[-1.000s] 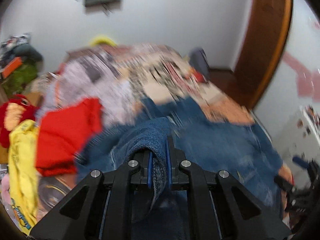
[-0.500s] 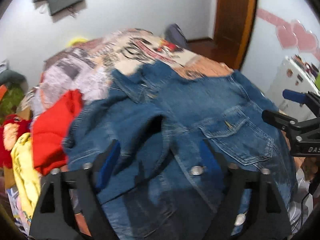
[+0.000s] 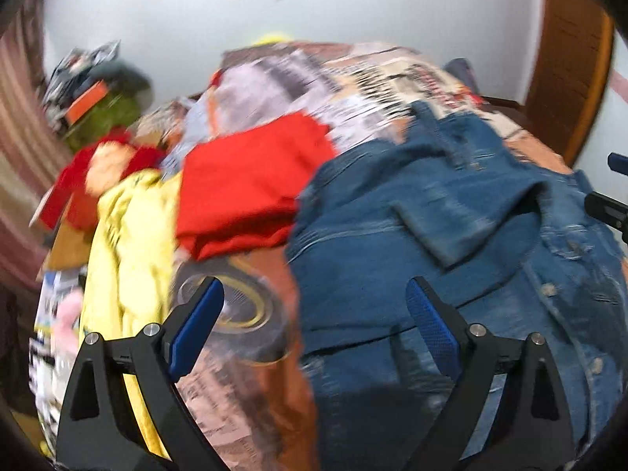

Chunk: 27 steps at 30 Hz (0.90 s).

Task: Fold large clothes

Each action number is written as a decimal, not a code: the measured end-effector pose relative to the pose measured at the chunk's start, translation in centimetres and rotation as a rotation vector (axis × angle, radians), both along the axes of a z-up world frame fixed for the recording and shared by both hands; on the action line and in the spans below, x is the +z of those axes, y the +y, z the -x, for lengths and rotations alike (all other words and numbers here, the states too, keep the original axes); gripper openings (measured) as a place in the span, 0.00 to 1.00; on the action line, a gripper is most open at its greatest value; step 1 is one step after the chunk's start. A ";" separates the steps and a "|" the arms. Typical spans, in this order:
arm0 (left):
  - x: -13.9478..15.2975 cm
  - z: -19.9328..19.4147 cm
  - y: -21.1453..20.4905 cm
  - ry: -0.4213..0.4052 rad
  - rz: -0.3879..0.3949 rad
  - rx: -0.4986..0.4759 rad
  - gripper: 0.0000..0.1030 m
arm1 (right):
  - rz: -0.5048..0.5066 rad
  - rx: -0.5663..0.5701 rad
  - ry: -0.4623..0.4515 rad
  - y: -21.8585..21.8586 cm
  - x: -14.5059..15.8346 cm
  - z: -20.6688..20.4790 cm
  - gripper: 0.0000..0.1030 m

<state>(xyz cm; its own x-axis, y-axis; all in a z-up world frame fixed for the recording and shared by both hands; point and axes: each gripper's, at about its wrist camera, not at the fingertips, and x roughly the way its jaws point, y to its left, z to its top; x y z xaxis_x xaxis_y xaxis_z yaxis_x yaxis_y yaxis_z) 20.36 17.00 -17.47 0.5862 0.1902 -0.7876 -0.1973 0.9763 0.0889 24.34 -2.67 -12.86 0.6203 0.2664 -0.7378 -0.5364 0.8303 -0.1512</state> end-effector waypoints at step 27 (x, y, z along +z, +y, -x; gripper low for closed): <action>-9.6 -0.4 4.2 0.178 0.149 0.126 0.92 | 0.106 -0.128 0.008 4.9 -4.0 -7.3 1.00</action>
